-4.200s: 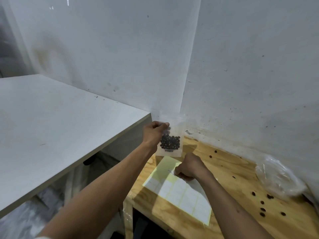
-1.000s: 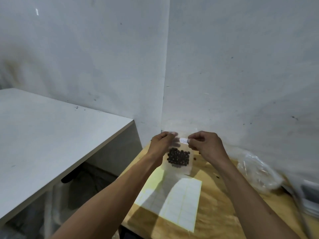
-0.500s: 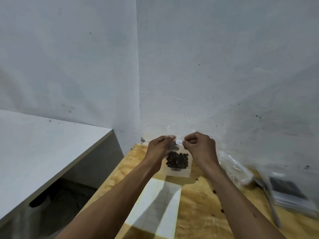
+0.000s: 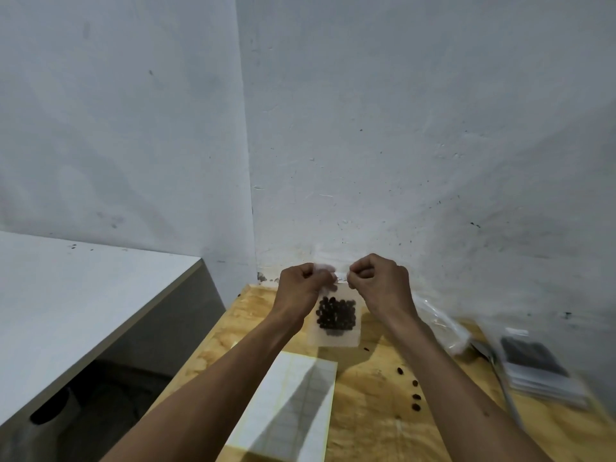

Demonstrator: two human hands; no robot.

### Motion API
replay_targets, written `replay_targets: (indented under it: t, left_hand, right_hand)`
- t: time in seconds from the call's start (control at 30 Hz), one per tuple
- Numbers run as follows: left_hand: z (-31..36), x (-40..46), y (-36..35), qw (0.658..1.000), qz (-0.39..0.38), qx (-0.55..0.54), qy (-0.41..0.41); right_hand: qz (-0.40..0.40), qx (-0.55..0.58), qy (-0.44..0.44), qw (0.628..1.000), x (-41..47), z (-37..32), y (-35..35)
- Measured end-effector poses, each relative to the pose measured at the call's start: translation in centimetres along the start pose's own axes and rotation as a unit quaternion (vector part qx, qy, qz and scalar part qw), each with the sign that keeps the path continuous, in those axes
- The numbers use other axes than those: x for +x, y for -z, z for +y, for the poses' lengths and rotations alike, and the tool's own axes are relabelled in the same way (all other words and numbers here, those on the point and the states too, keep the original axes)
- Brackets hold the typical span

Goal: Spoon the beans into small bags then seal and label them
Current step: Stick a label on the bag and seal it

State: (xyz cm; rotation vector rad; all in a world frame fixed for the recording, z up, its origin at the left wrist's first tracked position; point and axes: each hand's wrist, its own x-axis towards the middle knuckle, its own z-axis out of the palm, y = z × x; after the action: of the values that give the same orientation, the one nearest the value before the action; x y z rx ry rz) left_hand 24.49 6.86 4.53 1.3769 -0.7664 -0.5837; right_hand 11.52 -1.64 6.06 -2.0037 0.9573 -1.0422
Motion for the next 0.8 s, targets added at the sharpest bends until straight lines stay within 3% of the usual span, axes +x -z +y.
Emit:
replay_targets:
  t: [0.23,0.3,0.43,0.57,0.8]
  left_hand:
    - [-0.28,-0.17,-0.38,1.0,0.024,-0.014,-0.015]
    - [-0.23,-0.13,-0.26,0.999,0.026,-0.024,-0.017]
    - [0.3,-0.24,0.02,0.999,0.002,-0.043,-0.014]
    - [0.27,-0.42,0.03,0.999,-0.018,-0.035,-0.01]
    - [0.06,-0.52,-0.49,0.996,0.034,-0.071,0.03]
  right_hand:
    - [0.031,-0.002,-0.009,0.999,-0.35,0.65,-0.09]
    - [0.043,0.033,-0.049,0.997,-0.49,0.71,0.09]
    - [-0.051,0.163,-0.147,0.974,-0.55,0.4,0.38]
    - [-0.057,0.202,-0.125,0.97,-0.7,0.3,0.19]
    - [-0.064,0.203,-0.132,0.968,-0.74,0.7,0.29]
